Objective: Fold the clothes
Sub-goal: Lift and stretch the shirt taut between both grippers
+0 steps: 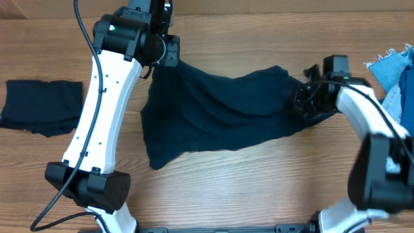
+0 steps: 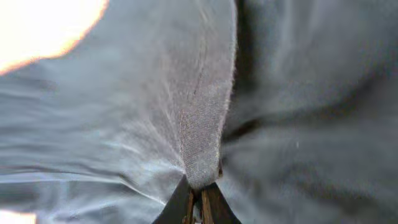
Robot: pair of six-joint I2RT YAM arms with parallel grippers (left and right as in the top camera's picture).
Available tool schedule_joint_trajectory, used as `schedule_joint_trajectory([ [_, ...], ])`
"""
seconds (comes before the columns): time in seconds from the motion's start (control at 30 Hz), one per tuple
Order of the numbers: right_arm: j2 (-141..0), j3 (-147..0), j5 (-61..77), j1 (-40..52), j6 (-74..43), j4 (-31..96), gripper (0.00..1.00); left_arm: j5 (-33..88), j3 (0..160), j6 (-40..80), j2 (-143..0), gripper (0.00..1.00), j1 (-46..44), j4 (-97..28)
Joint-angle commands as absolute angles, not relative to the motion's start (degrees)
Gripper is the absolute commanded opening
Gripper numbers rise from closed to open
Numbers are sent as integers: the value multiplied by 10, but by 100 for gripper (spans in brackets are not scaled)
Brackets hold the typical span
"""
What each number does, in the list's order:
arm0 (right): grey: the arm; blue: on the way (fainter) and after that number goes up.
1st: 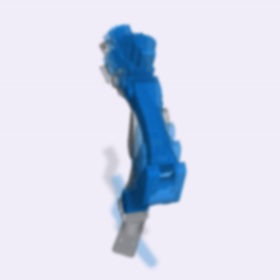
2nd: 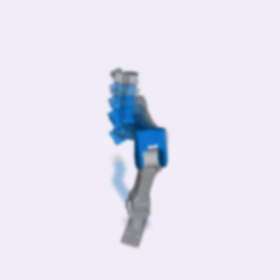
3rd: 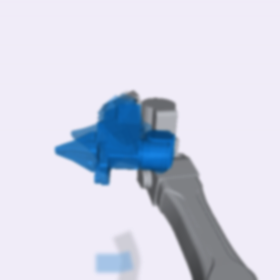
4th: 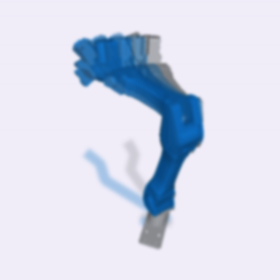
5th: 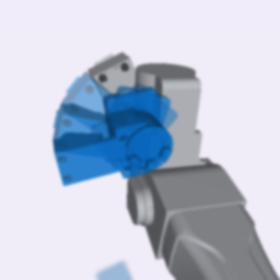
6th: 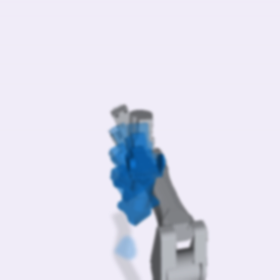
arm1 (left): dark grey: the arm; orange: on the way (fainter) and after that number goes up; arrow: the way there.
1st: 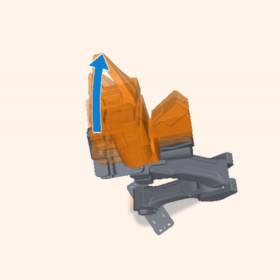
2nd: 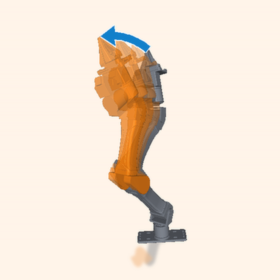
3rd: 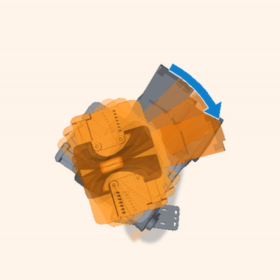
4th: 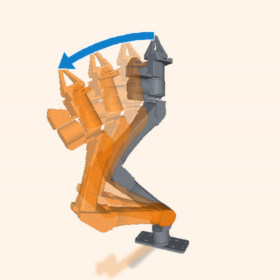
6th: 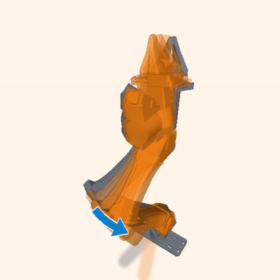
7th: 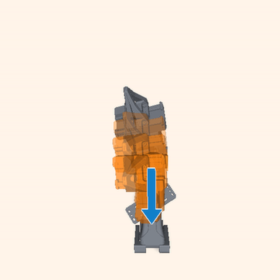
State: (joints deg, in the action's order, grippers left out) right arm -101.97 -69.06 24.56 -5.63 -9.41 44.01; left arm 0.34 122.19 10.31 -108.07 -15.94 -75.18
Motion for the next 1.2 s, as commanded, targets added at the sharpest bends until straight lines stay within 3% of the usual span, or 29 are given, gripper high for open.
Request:
schedule_joint_trajectory([
  [0.0,-855,-725,163,-58,-85,460,4,-6,1228,90,-1081,4,-161,-750],
  [0.2,-635,-726,-5,-59,-116,469,4,-6,1228,83,-1081,4,-161,-754],
  [0.33,-591,-739,-19,-70,-123,473,4,-9,1229,83,-1071,4,-161,-758],
  [0.53,-603,-797,55,-88,-138,505,4,-24,1238,83,-999,4,-161,-761],
  [0.73,-681,-950,131,-89,-137,599,4,-61,1238,83,-923,4,-161,-770],
  [1.03,-764,-1060,166,-94,-128,663,4,-123,1238,77,-872,4,-161,-804],
  [1.17,-764,-1097,166,-142,-115,682,4,-140,1238,77,-872,4,-161,-812],
])
